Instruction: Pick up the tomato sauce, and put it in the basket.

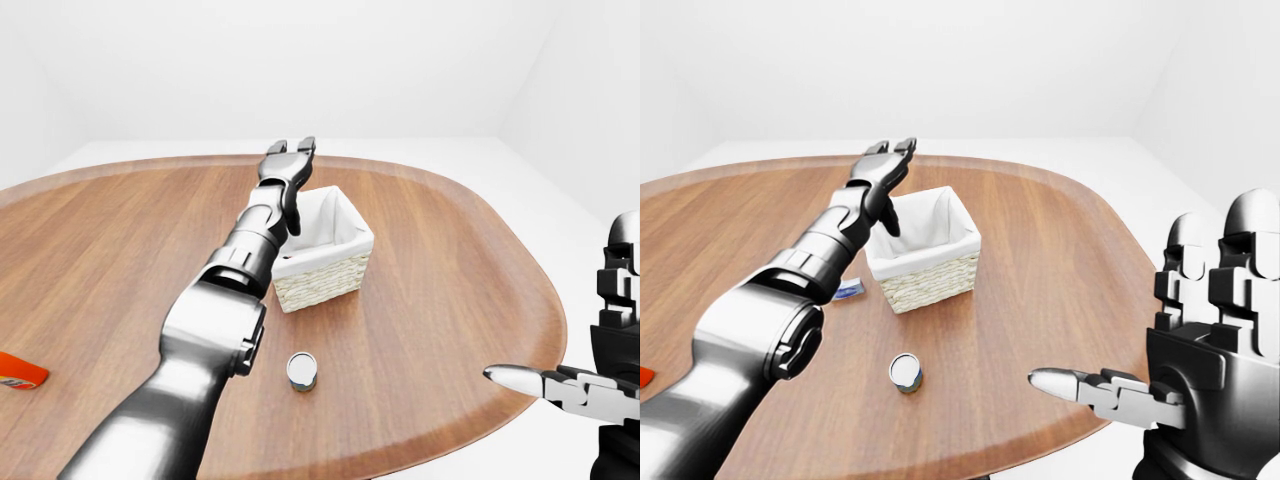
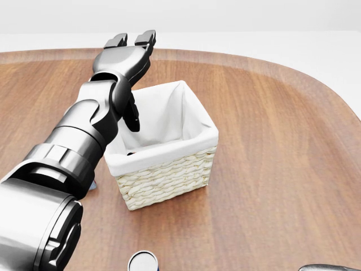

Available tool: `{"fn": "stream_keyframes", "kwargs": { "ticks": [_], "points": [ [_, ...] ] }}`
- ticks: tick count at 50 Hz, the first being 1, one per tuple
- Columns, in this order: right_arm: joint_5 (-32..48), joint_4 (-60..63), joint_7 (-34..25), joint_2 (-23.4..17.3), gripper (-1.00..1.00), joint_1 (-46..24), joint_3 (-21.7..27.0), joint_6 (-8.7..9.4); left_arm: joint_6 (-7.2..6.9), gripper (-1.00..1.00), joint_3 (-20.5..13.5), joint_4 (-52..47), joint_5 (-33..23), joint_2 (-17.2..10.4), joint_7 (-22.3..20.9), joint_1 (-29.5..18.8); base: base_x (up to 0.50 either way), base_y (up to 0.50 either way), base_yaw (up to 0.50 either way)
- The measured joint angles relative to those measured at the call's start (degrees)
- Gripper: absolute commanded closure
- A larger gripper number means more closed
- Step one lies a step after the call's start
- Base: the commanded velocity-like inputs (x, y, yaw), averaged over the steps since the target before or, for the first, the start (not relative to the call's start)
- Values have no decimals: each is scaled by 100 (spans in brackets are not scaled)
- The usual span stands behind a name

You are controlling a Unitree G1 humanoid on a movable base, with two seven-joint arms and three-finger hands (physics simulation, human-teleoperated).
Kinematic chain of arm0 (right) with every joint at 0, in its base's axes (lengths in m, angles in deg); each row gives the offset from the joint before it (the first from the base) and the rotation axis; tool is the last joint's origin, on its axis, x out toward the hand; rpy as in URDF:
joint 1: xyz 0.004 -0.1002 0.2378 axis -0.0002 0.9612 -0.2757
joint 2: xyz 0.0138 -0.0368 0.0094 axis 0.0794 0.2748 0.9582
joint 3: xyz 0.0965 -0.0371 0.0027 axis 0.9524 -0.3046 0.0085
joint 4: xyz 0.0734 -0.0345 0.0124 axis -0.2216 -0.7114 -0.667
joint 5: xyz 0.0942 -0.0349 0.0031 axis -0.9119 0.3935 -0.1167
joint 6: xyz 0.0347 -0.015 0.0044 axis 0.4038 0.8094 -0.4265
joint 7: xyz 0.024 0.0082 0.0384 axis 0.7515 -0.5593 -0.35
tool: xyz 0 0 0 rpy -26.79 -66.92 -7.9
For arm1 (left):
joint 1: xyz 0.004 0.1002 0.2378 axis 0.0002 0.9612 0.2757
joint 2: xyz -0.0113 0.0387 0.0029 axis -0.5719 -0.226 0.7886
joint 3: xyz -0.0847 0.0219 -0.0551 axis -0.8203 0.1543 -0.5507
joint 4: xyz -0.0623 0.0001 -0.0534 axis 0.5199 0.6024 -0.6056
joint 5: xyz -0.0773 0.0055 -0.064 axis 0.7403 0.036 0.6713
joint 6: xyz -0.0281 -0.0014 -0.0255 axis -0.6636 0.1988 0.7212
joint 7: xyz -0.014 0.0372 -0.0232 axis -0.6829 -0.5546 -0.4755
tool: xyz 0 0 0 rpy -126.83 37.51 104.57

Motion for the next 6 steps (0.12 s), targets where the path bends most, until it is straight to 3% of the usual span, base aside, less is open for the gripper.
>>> {"fn": "stream_keyframes", "kwargs": {
  "ticks": [6],
  "points": [
    [-22,0,53,-56,-100,21,-9,-24,8,-100,11,-5,-19,-7,1,-6,0,0,0]
  ]
}}
